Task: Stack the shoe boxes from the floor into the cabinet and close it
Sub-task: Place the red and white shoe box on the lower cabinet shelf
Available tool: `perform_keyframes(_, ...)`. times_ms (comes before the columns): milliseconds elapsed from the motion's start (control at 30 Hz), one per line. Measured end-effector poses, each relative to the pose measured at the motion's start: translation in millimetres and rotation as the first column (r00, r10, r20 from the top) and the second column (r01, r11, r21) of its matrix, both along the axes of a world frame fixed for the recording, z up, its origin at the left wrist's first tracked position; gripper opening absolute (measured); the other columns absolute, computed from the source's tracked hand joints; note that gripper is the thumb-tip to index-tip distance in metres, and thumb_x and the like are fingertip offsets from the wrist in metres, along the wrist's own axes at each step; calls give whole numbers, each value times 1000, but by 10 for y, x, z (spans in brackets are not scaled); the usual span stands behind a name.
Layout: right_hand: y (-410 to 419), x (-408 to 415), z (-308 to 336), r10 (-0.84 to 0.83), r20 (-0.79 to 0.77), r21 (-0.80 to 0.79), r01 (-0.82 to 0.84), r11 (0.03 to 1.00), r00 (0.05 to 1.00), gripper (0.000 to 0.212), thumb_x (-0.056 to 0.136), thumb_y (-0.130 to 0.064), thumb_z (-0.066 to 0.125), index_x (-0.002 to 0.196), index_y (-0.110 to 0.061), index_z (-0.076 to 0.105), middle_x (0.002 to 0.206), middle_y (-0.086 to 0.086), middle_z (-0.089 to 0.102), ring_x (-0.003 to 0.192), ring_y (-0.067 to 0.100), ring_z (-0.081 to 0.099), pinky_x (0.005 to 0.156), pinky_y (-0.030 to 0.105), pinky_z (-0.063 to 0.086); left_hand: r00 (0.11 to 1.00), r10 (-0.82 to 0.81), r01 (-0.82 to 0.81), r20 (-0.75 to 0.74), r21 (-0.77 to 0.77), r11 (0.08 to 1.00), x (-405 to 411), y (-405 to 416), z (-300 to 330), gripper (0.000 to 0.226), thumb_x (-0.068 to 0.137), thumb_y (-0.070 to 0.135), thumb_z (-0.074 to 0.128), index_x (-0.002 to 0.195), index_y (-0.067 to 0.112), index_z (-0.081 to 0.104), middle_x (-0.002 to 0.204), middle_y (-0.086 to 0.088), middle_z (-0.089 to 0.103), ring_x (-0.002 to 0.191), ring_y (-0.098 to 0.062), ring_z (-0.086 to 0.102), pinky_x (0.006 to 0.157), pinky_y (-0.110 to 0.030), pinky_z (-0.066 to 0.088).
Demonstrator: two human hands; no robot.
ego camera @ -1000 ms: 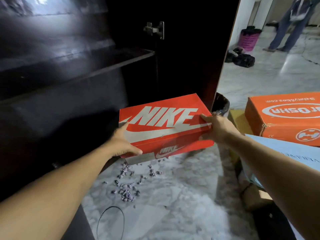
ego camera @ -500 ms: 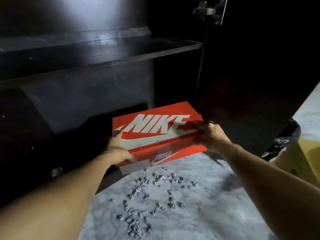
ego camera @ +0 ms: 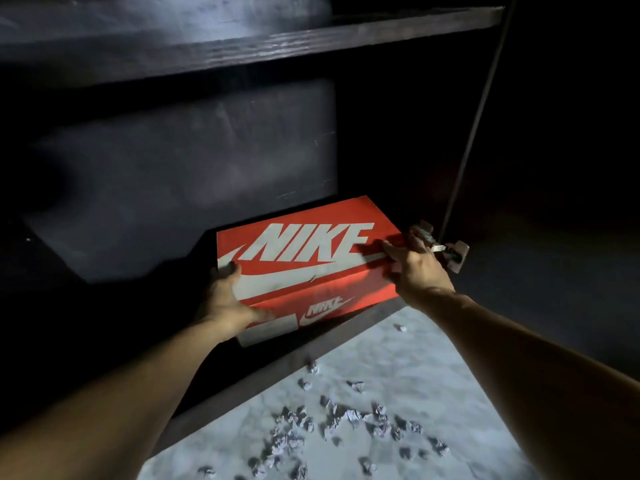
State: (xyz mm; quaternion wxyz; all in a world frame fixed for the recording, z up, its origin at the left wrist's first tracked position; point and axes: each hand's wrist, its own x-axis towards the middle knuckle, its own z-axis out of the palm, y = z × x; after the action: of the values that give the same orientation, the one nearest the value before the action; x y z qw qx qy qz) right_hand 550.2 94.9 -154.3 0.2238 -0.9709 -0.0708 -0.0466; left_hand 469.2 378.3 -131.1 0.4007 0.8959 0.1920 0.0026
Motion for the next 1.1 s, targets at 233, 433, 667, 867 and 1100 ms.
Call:
perform_keyframes(233,323,319,67,66,251,-225,-8,974,966,42,89,-8,43,126,-19,60,123,9,59,118,33,44,79,40,48,972,-219,117,86,628,769,337,-58,-189,55,90,19,62,142,18,44,156,-1,31,147,-22,19,119,-36,21)
perform_keyframes(433,407,615,-23,84,120,-206,-58,977,989,53,94,-4,38,146,-8,32,153,10,33,144,24,23,111,34,32,975,-216,130,54,646,752,454,-144,-207,57,99,21,47,151,17,25,159,-2,23,149,-22,11,120,-38,17)
perform_keyframes(667,309,572,129,118,-138,-245,-150,958,983,80,92,-11,48,153,-18,-4,161,-1,-13,148,17,-11,120,44,12,979,-202,157,-25,725,671,496,-286,-152,52,98,12,43,147,14,27,156,-6,25,147,-27,13,118,-41,20)
perform_keyframes(867,181,241,365,139,-146,-158,-162,974,979,75,92,-20,53,153,-22,10,161,-3,8,148,21,13,117,40,24,955,-260,272,-141,763,586,375,-329,27,81,84,28,65,148,15,17,156,-7,20,147,-30,11,120,-51,11)
perform_keyframes(1100,-253,-495,1035,77,-157,-170,-104,980,985,56,86,-42,62,137,-25,48,135,5,55,123,25,52,100,35,44,850,-493,496,-185,595,632,41,-767,591,60,76,32,77,130,18,54,132,-2,57,122,-27,53,102,-43,46)
